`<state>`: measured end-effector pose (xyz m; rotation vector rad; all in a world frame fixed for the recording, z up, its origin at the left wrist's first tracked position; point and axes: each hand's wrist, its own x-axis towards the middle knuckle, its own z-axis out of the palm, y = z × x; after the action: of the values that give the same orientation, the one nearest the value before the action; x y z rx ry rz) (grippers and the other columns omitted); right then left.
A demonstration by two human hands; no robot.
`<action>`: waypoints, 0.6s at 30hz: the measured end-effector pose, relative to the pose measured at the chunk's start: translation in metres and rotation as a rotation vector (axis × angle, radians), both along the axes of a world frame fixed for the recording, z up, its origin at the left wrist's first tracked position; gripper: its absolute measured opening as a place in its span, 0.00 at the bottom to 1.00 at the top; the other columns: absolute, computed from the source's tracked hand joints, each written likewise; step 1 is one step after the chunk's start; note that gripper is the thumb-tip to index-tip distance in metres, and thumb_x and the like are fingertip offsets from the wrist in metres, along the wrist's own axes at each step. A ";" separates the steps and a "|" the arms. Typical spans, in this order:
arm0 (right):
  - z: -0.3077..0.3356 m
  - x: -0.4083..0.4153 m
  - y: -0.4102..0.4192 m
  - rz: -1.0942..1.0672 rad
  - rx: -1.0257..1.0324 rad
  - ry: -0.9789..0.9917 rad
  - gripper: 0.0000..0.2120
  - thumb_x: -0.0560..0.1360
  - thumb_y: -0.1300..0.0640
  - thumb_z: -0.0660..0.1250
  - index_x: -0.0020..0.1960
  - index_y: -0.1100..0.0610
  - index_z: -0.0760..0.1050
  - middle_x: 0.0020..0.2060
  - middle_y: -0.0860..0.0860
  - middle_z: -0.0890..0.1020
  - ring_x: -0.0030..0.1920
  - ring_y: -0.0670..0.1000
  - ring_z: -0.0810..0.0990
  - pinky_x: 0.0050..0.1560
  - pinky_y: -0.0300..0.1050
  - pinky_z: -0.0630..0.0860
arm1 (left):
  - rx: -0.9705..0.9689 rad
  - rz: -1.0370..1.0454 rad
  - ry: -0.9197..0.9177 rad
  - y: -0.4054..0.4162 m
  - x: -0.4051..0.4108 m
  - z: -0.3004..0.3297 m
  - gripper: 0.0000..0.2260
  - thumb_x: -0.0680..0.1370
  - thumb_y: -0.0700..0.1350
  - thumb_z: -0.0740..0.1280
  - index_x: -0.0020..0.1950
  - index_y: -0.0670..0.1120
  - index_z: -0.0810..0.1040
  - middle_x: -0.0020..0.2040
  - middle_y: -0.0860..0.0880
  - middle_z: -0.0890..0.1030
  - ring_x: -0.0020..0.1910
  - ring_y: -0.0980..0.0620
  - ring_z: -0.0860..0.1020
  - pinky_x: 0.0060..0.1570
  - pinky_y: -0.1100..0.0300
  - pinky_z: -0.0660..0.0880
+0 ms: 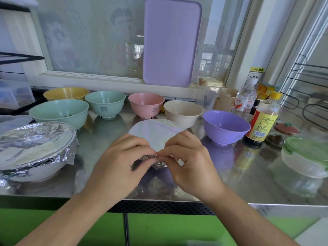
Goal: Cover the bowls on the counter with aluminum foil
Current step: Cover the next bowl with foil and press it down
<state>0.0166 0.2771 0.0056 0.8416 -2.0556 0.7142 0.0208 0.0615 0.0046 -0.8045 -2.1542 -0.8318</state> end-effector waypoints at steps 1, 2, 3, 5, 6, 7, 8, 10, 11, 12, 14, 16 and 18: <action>0.000 0.000 -0.001 0.004 0.007 0.005 0.05 0.74 0.64 0.79 0.46 0.55 0.88 0.42 0.47 0.82 0.45 0.52 0.77 0.49 0.48 0.75 | 0.004 0.005 -0.002 0.001 0.000 -0.001 0.02 0.77 0.48 0.77 0.47 0.51 0.88 0.48 0.60 0.81 0.51 0.54 0.79 0.51 0.53 0.77; 0.000 0.000 0.000 0.003 0.007 0.003 0.05 0.74 0.64 0.80 0.46 0.55 0.88 0.42 0.46 0.82 0.45 0.51 0.77 0.49 0.48 0.75 | 0.014 0.013 -0.005 0.001 -0.002 -0.001 0.01 0.77 0.47 0.77 0.47 0.51 0.88 0.47 0.60 0.81 0.51 0.54 0.79 0.50 0.53 0.77; -0.001 0.000 0.005 -0.002 0.003 -0.006 0.04 0.74 0.63 0.80 0.46 0.55 0.88 0.42 0.46 0.82 0.45 0.51 0.78 0.49 0.49 0.75 | 0.016 0.022 -0.008 -0.002 -0.004 -0.002 0.01 0.77 0.46 0.78 0.46 0.51 0.88 0.47 0.60 0.81 0.51 0.53 0.79 0.50 0.52 0.77; -0.001 -0.002 0.018 -0.028 -0.008 -0.026 0.03 0.74 0.61 0.80 0.46 0.55 0.88 0.43 0.45 0.83 0.47 0.51 0.79 0.50 0.51 0.76 | 0.004 0.025 -0.012 -0.008 -0.007 -0.002 0.01 0.77 0.45 0.78 0.47 0.51 0.88 0.48 0.60 0.81 0.51 0.52 0.79 0.49 0.52 0.77; 0.000 -0.002 0.024 -0.043 -0.014 -0.031 0.03 0.74 0.61 0.80 0.46 0.54 0.88 0.43 0.45 0.83 0.47 0.51 0.79 0.50 0.51 0.76 | -0.001 0.032 -0.017 -0.012 -0.009 -0.002 0.01 0.78 0.44 0.77 0.48 0.51 0.88 0.48 0.60 0.81 0.51 0.52 0.79 0.50 0.52 0.77; 0.000 -0.003 0.028 -0.057 -0.019 -0.032 0.04 0.74 0.61 0.80 0.46 0.54 0.88 0.43 0.45 0.83 0.47 0.51 0.79 0.50 0.51 0.76 | -0.001 0.049 -0.024 -0.015 -0.010 -0.001 0.02 0.77 0.44 0.77 0.48 0.51 0.88 0.49 0.61 0.81 0.51 0.52 0.79 0.50 0.52 0.77; 0.000 -0.003 0.029 -0.066 -0.022 -0.030 0.04 0.74 0.62 0.80 0.46 0.54 0.88 0.43 0.45 0.83 0.47 0.51 0.80 0.50 0.51 0.76 | 0.007 0.073 -0.029 -0.017 -0.012 -0.001 0.03 0.77 0.43 0.77 0.48 0.51 0.88 0.49 0.61 0.82 0.52 0.53 0.79 0.51 0.52 0.76; 0.000 -0.003 0.024 -0.062 -0.024 -0.027 0.04 0.74 0.62 0.80 0.46 0.54 0.88 0.43 0.45 0.83 0.46 0.51 0.80 0.49 0.52 0.76 | 0.023 0.107 -0.022 -0.016 -0.011 0.001 0.06 0.76 0.41 0.77 0.49 0.51 0.88 0.49 0.60 0.82 0.52 0.53 0.80 0.52 0.53 0.76; 0.000 -0.003 0.019 -0.049 -0.027 -0.026 0.04 0.74 0.63 0.80 0.46 0.55 0.88 0.43 0.46 0.83 0.46 0.52 0.79 0.49 0.52 0.76 | 0.026 0.103 -0.019 -0.011 -0.008 0.001 0.07 0.75 0.39 0.77 0.49 0.50 0.88 0.50 0.60 0.82 0.52 0.53 0.80 0.53 0.54 0.76; -0.001 -0.003 0.013 -0.037 -0.027 -0.023 0.05 0.74 0.63 0.80 0.46 0.55 0.88 0.42 0.46 0.83 0.45 0.52 0.79 0.49 0.52 0.76 | 0.025 0.083 -0.019 -0.005 -0.005 0.002 0.07 0.75 0.39 0.77 0.50 0.50 0.88 0.50 0.59 0.82 0.52 0.53 0.80 0.54 0.55 0.76; -0.002 -0.003 0.004 -0.024 -0.013 -0.010 0.05 0.74 0.63 0.79 0.47 0.55 0.88 0.42 0.47 0.83 0.45 0.52 0.79 0.50 0.52 0.75 | 0.017 0.038 -0.025 0.007 0.001 0.000 0.07 0.75 0.41 0.77 0.50 0.51 0.87 0.51 0.60 0.81 0.52 0.55 0.80 0.53 0.57 0.76; -0.002 -0.003 0.004 -0.024 -0.007 -0.009 0.05 0.75 0.63 0.79 0.47 0.54 0.88 0.42 0.46 0.82 0.45 0.52 0.79 0.49 0.53 0.75 | 0.036 0.020 -0.042 0.011 0.000 -0.001 0.05 0.76 0.42 0.77 0.49 0.51 0.87 0.50 0.60 0.81 0.49 0.57 0.79 0.50 0.58 0.76; -0.002 -0.003 0.013 -0.040 -0.016 -0.017 0.04 0.75 0.62 0.79 0.47 0.54 0.88 0.43 0.46 0.82 0.45 0.52 0.79 0.49 0.53 0.76 | 0.052 0.016 -0.057 0.009 -0.005 -0.001 0.03 0.76 0.43 0.77 0.47 0.51 0.87 0.49 0.60 0.81 0.46 0.60 0.79 0.48 0.60 0.76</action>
<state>0.0138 0.2903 0.0032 0.7858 -2.0733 0.7169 0.0163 0.0703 0.0036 -0.7448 -2.1764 -0.9090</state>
